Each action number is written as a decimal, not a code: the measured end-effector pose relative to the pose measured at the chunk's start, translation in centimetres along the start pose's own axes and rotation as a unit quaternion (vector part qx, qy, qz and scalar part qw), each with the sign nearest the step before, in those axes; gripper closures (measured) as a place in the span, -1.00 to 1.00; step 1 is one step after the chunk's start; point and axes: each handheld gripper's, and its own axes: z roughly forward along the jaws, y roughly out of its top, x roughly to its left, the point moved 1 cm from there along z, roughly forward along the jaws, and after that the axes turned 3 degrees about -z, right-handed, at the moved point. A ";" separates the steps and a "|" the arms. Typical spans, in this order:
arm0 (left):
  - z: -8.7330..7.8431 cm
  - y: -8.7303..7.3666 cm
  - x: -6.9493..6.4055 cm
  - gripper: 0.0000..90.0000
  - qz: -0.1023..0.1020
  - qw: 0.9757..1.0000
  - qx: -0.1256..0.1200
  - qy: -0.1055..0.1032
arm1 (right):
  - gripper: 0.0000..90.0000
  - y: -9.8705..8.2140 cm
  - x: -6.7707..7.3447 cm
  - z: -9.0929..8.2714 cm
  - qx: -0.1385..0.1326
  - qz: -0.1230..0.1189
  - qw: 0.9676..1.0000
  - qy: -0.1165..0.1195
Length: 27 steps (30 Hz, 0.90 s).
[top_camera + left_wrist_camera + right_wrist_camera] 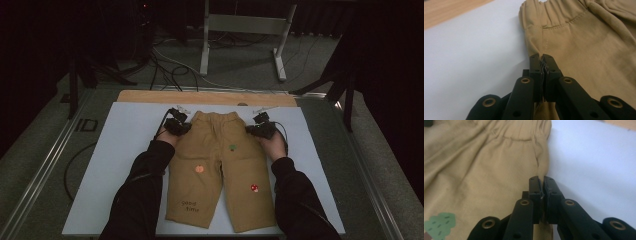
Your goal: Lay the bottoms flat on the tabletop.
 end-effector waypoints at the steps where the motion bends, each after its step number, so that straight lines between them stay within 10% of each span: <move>1: -0.1 0.1 0.1 0.97 0.001 1.000 -0.002 0.006 | 0.92 0.1 -0.2 -0.1 -0.004 0.000 1.000 -0.002; 15: -0.6 1.0 2.5 0.97 0.015 0.999 -0.030 0.021 | 0.92 2.2 -1.1 0.5 -0.039 0.008 0.999 -0.033; 23: 0.7 0.8 2.5 0.95 0.011 1.000 -0.017 0.018 | 0.90 2.1 -1.9 2.1 -0.009 0.026 0.998 -0.048; 26: 0.8 0.7 2.5 0.80 0.016 1.000 -0.012 0.023 | 0.79 2.0 -1.9 2.4 -0.004 0.030 0.998 -0.051; 27: 0.8 0.7 2.5 0.58 0.002 1.000 -0.011 0.019 | 0.42 1.9 -1.8 2.5 -0.010 0.029 0.998 -0.063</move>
